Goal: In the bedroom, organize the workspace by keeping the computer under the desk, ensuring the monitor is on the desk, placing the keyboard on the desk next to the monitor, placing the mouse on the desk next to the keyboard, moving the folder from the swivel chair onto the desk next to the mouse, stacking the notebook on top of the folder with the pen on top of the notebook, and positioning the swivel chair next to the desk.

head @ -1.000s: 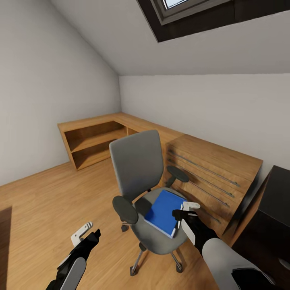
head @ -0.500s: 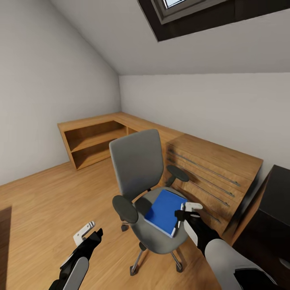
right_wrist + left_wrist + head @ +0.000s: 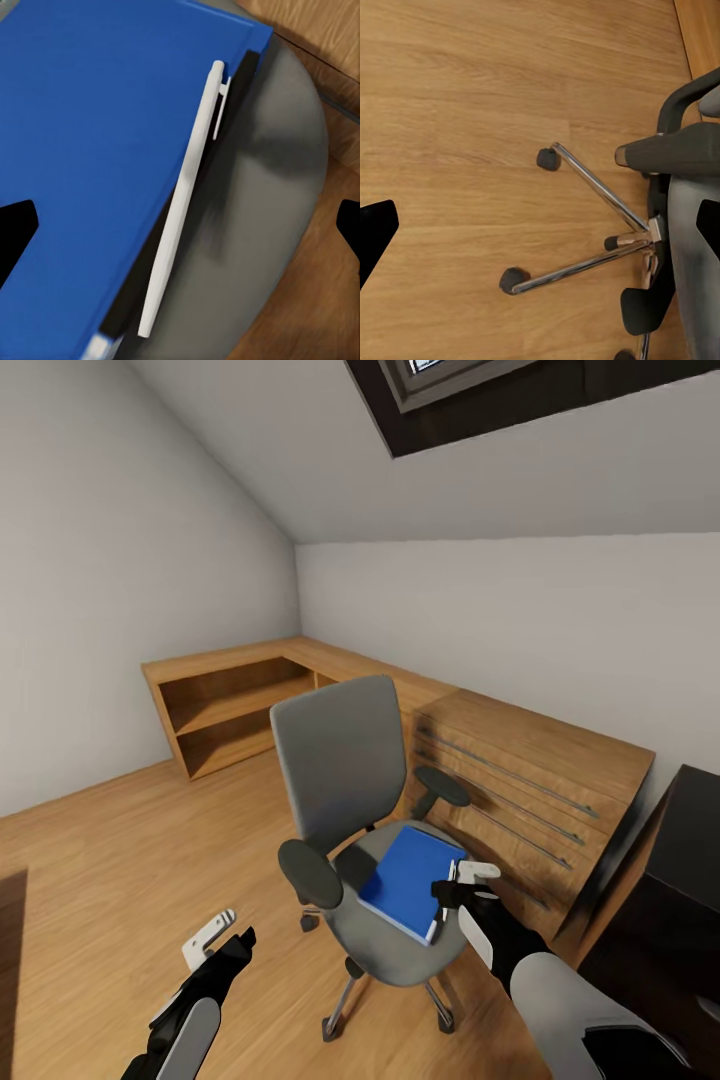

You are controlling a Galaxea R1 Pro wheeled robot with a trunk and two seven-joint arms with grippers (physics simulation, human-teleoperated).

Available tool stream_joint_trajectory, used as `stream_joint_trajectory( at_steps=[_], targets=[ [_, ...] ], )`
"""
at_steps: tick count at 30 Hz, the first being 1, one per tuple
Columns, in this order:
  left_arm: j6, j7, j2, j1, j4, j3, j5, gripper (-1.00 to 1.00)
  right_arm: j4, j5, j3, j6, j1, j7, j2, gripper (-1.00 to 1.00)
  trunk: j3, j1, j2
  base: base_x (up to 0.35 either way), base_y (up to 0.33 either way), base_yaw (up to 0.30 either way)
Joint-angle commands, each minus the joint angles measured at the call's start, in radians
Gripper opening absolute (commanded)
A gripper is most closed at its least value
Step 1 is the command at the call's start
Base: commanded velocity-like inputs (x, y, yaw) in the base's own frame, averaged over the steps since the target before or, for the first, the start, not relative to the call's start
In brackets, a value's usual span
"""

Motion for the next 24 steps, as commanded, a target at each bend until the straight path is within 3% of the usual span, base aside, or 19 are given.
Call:
stream_joint_trajectory(
  at_steps=[1,8,24],
  targets=[
    [0.003,0.006,0.0,-0.001,-0.002,-0.001,0.005,1.0,-0.002,-0.01,0.002,0.004,0.0,0.001,0.0,1.0,-0.001,0.0,0.0,0.0,0.0,0.0],
    [0.003,0.006,0.0,-0.001,-0.002,-0.001,0.005,1.0,-0.002,-0.011,0.001,0.004,0.0,0.004,-0.001,1.0,-0.001,0.0,0.0,0.0,0.0,0.0],
    [0.003,0.006,0.0,-0.001,0.0,-0.001,0.005,1.0,-0.004,-0.012,-0.001,0.004,0.001,0.005,-0.008,1.0,-0.045,0.054,-0.098,0.0,0.0,0.0]
  ],
)
